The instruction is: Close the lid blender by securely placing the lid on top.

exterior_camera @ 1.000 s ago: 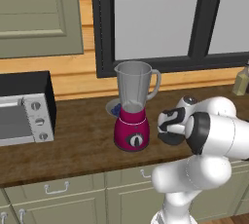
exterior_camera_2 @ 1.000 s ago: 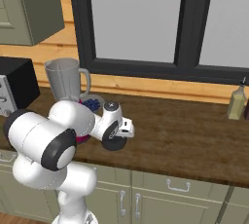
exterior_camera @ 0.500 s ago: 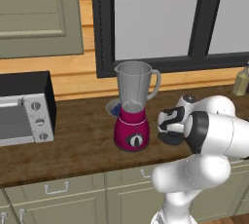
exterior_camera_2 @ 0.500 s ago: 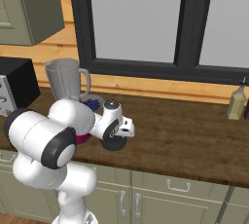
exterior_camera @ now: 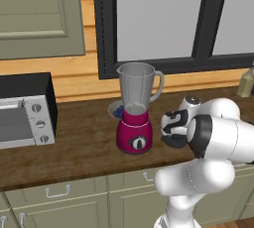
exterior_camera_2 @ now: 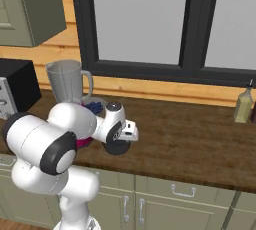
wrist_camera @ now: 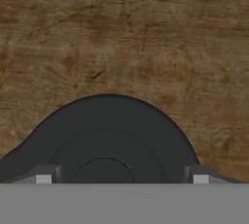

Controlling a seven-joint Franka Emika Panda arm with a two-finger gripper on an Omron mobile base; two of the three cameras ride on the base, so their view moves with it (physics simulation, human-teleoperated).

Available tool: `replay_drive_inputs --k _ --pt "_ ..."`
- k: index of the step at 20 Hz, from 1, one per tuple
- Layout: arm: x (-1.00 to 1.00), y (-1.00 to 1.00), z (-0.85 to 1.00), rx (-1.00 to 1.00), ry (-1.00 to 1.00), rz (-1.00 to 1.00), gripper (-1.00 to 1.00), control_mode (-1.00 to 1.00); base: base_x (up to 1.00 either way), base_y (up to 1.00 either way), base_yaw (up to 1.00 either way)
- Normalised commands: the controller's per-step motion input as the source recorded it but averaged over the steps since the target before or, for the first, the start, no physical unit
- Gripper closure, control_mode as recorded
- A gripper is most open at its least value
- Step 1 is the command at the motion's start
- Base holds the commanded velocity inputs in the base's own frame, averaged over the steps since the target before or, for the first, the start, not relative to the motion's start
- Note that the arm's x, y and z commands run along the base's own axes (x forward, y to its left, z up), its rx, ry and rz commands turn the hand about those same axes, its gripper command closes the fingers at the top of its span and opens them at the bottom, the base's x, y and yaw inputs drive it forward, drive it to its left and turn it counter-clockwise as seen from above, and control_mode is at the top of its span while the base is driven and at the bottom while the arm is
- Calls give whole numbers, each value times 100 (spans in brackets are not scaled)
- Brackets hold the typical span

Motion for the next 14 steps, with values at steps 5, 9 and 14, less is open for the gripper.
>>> replay_drive_inputs --k 5,9,14 --pt "-39 14 -37 -4 5 0 -100 -100 0 0 0" --pt "-30 15 -35 -4 7 0 -100 -100 0 0 0" --pt "-12 16 -45 -4 8 0 -100 -100 0 0 0"
